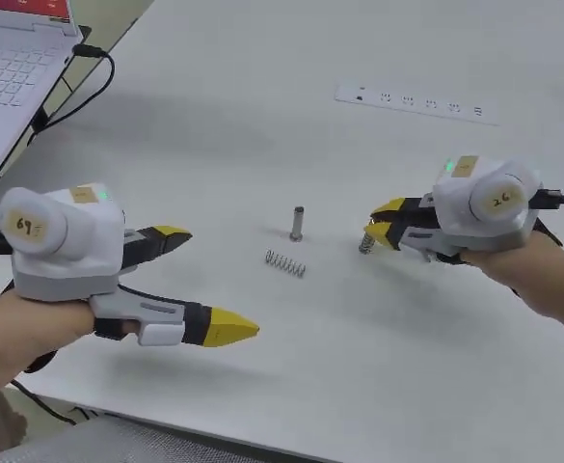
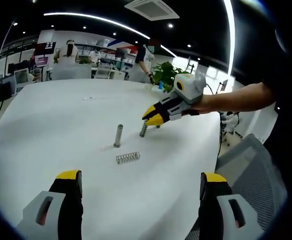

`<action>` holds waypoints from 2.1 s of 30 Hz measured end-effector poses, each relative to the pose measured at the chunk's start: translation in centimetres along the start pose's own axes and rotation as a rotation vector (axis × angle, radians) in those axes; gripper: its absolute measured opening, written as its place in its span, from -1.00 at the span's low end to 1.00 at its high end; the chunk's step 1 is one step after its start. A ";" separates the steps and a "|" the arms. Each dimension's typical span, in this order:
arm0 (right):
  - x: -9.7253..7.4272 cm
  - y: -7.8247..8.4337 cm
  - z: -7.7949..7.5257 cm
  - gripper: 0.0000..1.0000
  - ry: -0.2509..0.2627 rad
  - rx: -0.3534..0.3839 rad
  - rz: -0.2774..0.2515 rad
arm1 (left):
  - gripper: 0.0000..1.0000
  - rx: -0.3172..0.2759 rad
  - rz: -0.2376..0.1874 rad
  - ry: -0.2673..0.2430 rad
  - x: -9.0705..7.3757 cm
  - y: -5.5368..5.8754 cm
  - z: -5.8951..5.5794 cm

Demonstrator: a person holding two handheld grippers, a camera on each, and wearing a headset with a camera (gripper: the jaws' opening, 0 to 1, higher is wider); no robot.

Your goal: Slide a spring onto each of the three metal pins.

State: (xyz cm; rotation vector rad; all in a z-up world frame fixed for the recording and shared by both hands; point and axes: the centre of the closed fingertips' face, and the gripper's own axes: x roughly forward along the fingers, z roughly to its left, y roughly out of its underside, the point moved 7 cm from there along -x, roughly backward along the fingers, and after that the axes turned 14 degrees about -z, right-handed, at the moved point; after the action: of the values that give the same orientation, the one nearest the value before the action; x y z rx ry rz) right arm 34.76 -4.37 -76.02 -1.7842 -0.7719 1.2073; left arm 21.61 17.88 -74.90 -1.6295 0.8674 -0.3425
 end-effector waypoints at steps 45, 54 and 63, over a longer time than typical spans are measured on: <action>-6.0 1.0 3.5 -0.44 0.072 0.264 -0.120 | 0.91 0.017 -0.023 0.040 1.0 -1.2 -0.9; -6.7 3.1 4.2 -0.48 0.081 0.297 -0.091 | 0.90 0.013 -0.022 0.043 0.7 -1.1 -0.9; -6.1 2.8 4.4 -0.49 0.072 0.300 -0.091 | 0.88 0.003 -0.014 0.052 0.8 -0.9 -1.2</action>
State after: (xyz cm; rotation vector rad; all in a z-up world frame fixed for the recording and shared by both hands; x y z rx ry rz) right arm 28.61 -9.51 -76.76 -1.5219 -0.5899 1.1271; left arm 21.72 16.48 -73.90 -1.6309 0.8947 -0.3971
